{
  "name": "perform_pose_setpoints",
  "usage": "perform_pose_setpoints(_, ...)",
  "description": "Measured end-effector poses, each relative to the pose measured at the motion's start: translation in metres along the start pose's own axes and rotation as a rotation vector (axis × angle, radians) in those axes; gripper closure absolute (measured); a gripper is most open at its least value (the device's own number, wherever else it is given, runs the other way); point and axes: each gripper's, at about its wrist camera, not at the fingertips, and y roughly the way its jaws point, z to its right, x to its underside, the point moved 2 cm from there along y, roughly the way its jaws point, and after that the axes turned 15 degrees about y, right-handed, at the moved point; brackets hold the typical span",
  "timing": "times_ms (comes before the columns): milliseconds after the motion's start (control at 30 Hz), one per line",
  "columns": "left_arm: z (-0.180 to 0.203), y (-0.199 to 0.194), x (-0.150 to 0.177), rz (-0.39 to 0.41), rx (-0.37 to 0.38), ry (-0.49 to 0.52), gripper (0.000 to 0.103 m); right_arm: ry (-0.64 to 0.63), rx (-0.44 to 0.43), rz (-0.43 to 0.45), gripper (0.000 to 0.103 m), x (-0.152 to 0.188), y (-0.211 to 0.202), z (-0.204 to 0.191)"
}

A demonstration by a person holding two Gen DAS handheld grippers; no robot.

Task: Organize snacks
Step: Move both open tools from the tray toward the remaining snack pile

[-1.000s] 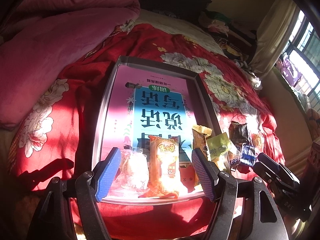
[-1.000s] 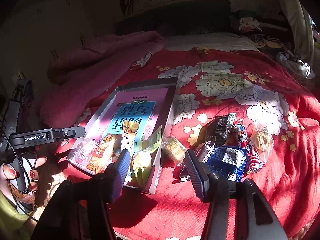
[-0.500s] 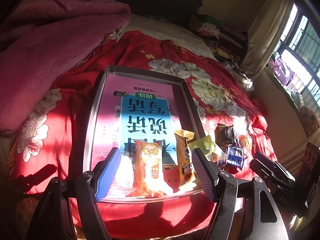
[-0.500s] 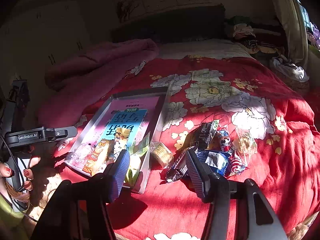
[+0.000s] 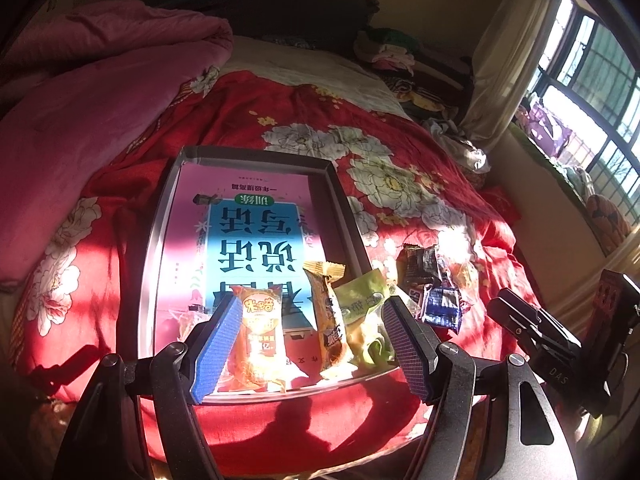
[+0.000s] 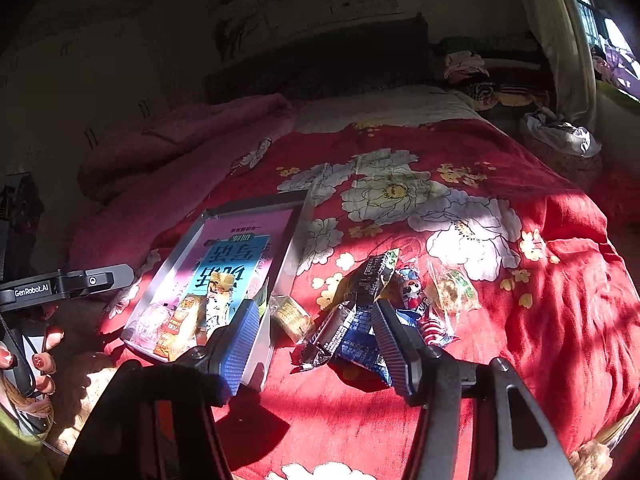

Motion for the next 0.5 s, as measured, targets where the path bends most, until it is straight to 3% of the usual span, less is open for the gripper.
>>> perform_pose_setpoints(500, 0.041, 0.006, -0.005, -0.024, 0.029, 0.090, 0.028, 0.034, 0.012, 0.043, 0.044, -0.007, -0.012, 0.021)
